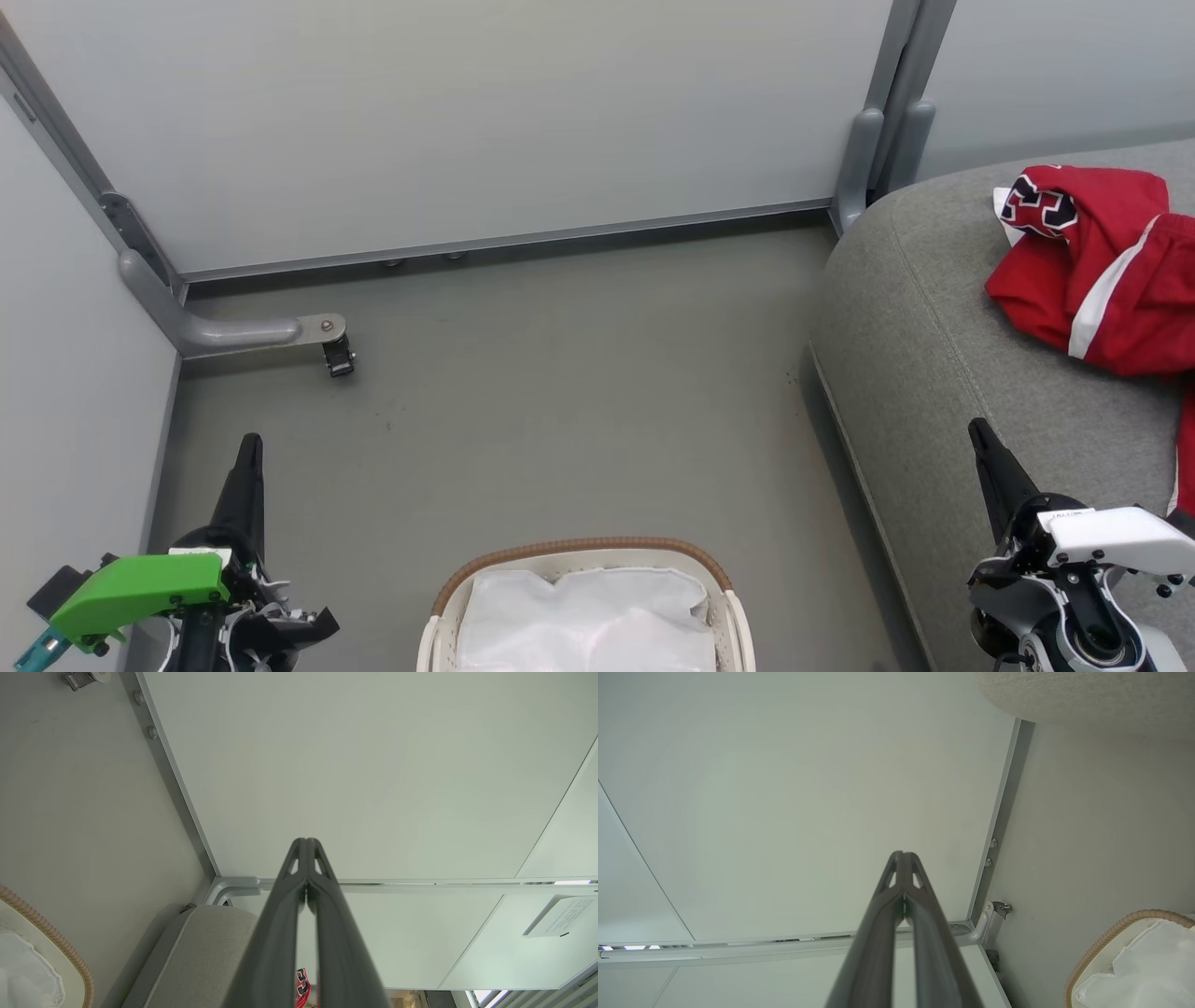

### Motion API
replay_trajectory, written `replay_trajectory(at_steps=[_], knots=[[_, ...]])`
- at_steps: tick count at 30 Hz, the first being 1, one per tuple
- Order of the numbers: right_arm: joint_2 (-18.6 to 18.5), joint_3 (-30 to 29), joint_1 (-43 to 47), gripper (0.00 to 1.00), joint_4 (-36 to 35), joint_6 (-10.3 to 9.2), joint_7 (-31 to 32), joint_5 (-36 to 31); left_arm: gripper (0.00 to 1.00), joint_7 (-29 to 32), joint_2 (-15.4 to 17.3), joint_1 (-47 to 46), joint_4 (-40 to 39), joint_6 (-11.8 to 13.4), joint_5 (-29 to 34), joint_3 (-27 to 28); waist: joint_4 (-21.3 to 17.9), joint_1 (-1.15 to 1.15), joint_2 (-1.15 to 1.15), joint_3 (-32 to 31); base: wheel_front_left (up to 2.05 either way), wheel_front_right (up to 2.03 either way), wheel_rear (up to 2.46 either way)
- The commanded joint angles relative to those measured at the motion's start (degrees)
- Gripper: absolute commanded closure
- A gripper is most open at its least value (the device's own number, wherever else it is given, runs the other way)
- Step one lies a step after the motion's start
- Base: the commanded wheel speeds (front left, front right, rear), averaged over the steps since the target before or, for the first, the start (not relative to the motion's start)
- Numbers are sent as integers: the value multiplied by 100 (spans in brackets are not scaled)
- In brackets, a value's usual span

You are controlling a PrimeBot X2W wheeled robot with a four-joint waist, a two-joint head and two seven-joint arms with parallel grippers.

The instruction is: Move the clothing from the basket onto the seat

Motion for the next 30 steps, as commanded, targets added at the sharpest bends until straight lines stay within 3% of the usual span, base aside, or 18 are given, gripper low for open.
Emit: replay_trajectory(at_steps=[1,30], knots=[[-34,-10,61,100,-17,-2,7,22,100,20,-2,-61,-11,-21,-17,12,0,0,0,0,0,0,0],[-34,-10,61,100,-17,-2,7,22,100,19,-2,-61,-10,-21,-18,12,0,0,0,0,0,0,0]])
